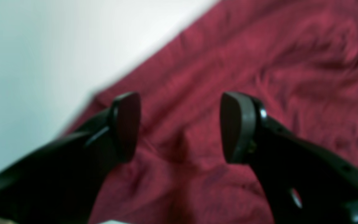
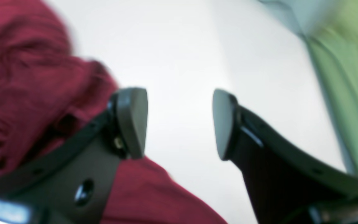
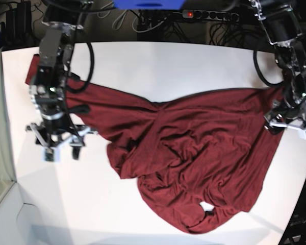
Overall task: Layout the t-shirt on the table in an organized manner, then fold the t-shirt properly
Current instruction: 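Release the shirt and move both grippers onto its body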
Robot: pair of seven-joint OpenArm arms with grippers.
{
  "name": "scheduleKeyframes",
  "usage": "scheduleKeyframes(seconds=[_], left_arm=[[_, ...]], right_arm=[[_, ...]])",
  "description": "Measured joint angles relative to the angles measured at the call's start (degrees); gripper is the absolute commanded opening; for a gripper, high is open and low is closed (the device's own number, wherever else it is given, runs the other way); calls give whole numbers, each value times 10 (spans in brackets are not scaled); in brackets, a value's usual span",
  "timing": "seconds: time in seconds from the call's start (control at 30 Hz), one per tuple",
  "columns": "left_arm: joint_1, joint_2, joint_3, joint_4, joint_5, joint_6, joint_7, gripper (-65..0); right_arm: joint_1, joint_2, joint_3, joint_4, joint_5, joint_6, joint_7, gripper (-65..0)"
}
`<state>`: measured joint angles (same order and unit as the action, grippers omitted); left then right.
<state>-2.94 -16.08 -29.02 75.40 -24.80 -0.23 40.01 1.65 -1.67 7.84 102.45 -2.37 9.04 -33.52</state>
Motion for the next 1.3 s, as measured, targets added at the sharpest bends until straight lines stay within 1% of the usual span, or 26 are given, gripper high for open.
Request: scheduleKeyframes(seconds=[0.1, 0.23, 0.33, 0.43, 0.5, 0.6, 0.67, 0.8, 0.83, 0.9, 0.97, 1.03, 1.07, 1.17, 1.23, 1.3], left_arm=[[-1, 1, 2, -30, 28, 2, -5, -261], [2, 0, 2, -69, 45, 0, -65, -261], [7, -4, 0, -90, 56, 0, -97, -261], [23, -17, 0, -103, 53, -11, -127, -261], [30, -30, -1, -112, 54, -8, -136, -261], [37, -32, -5, -113, 55, -4, -145, -261], [37, -35, -4, -112, 55, -5, -143, -261], [39, -38, -4, -104, 55, -4, -129, -261], [40, -38, -4, -99, 54, -4, -127, -261], [45, -37, -5, -81, 53, 1, -107, -261], [57, -30, -4, -45, 51, 3, -97, -261], [76, -25, -3, 13, 51, 1, -91, -261], [78, -25, -3, 35, 52, 2, -93, -261], [68, -22, -2, 73, 52, 3, -110, -261], [45, -13, 1, 70, 55, 3, -99, -261], [14, -5, 4, 41, 56, -2, -101, -261]], right_arm=[[31, 2, -36, -49, -4, 0, -6, -310], [73, 2, -83, -125, -2, 0, -1, -310], [114, -1, -111, -205, 2, 1, -3, -309], [160, -3, -120, -295, -3, 1, -2, -296], [190, -7, -120, -351, -2, 0, 2, -273], [223, -19, -118, -410, -2, 0, 7, -236], [236, -29, -119, -438, -2, 0, 5, -233], [238, -39, -119, -446, -2, 0, 9, -237], [237, -39, -119, -446, -2, 0, 19, -237], [230, -39, -119, -444, -2, 0, 34, -243], [214, -39, -119, -438, -3, 0, 35, -256], [187, -37, -121, -432, -2, 0, 33, -277], [175, -36, -122, -426, -3, 0, 53, -287], [146, -27, -122, -386, -2, -1, 44, -319], [112, -23, -121, -341, -3, 0, 34, -330], [68, -21, -121, -280, -3, -3, 26, -331]])
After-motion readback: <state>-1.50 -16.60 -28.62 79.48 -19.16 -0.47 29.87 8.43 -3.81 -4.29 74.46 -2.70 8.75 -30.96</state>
